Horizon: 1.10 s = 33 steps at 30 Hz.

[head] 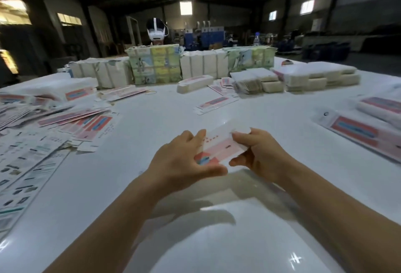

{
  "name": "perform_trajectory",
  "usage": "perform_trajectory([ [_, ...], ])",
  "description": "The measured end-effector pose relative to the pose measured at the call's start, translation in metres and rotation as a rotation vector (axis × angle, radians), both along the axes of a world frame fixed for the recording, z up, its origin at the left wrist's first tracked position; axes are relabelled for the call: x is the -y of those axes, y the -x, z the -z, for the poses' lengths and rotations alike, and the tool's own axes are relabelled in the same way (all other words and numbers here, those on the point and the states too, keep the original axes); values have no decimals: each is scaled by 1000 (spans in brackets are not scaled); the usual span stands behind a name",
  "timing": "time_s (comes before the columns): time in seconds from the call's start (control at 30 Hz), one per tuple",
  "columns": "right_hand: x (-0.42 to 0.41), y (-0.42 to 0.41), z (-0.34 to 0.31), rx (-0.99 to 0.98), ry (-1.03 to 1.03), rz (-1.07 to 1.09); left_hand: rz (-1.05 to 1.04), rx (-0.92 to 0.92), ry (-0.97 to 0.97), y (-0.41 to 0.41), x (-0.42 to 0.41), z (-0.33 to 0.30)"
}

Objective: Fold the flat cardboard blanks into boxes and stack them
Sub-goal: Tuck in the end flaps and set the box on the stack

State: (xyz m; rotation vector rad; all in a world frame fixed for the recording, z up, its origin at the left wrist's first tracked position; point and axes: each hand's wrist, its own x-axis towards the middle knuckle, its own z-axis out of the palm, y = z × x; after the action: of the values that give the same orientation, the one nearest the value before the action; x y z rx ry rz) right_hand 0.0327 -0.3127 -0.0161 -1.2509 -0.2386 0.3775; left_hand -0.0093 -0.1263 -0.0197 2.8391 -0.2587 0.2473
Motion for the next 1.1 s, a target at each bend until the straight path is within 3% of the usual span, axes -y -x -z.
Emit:
perform_trajectory([
  [0.07,1,1,-1,-23,-24,-20,14,-6,-27,4,2,1],
  [0.3,10,4,-2,-57,-176,-160,72,292,81,9,4,-4],
  [0.5,10,3,3,77,32,-164,79,350,-124,17,-1,-5],
  [0.6,8,6,3,189,243,-139,59,344,-215,18,1,-5],
  [0.7,7,5,3,214,325,-85,46,326,-197,19,2,-6],
  [0.97,8,1,2,-45,267,-56,-66,228,-132,17,7,-8],
  [1.1,6,4,-4,-142,194,6,-61,171,65,13,5,-10],
])
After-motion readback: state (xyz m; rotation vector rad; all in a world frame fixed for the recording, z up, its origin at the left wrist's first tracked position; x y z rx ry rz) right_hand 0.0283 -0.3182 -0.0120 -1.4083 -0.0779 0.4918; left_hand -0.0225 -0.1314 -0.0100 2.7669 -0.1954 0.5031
